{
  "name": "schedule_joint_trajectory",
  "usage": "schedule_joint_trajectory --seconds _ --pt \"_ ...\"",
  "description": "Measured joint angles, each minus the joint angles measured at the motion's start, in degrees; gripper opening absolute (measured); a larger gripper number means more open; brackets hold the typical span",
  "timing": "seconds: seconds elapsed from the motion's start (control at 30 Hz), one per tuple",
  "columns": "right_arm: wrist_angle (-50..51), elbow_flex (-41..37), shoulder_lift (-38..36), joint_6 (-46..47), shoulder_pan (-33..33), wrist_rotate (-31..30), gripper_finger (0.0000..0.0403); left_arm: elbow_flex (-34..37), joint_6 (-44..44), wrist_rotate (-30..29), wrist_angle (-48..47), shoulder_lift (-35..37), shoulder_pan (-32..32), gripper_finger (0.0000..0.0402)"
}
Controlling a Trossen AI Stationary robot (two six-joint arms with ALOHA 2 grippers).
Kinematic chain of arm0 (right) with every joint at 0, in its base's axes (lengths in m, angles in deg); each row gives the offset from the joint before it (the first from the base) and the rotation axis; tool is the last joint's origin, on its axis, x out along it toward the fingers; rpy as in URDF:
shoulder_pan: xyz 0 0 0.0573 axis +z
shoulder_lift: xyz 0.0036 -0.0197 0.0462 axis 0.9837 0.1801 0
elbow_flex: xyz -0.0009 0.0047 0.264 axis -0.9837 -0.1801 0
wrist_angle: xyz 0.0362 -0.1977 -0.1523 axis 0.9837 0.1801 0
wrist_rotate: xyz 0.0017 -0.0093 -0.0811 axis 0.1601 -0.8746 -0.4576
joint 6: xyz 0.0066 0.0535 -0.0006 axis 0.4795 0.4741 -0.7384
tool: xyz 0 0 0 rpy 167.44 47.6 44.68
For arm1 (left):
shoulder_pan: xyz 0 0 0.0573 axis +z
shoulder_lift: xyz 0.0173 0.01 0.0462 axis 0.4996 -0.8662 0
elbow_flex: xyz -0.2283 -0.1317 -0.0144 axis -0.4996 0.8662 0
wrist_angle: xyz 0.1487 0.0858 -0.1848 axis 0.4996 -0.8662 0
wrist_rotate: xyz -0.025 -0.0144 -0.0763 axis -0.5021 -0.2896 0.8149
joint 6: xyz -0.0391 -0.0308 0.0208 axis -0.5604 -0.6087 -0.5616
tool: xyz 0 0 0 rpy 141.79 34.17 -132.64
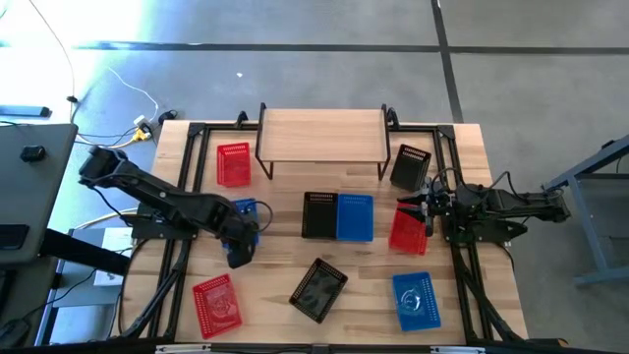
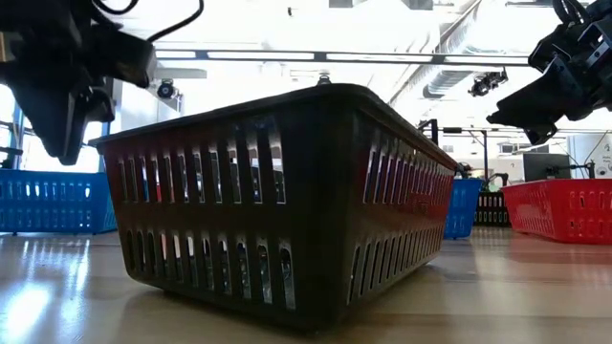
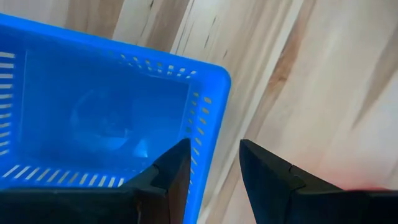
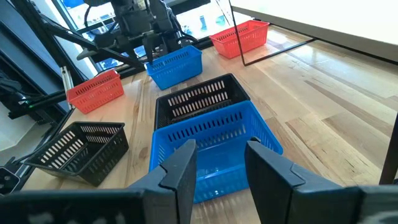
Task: Stack baskets on shelf by color
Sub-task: Put the top left blue bin on the shelf
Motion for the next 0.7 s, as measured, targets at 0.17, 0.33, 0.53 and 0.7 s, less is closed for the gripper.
schedule_joint_trajectory --seconds 0.17,0.33,0.53,0.7 --pt "0.0 0.0 0.0 0.0 0.0 0.0 0.0122 0.0 -0.2 0.1 0.3 -2.7 0.0 0.0126" --pt "0.0 0.0 0.0 0.0 0.0 0.0 0.0122 0.0 -1.3 0.1 0.2 -6.1 0.0 0.0126" --pt "0.0 0.0 0.0 0.0 0.0 0.0 0.0122 0.0 -4.0 0.1 0.2 -9.4 0.0 0.0117" --pt "0.0 0.0 0.0 0.0 0.0 0.0 0.0122 0.0 -4.9 1.5 0.5 -9.8 0.0 0.0057"
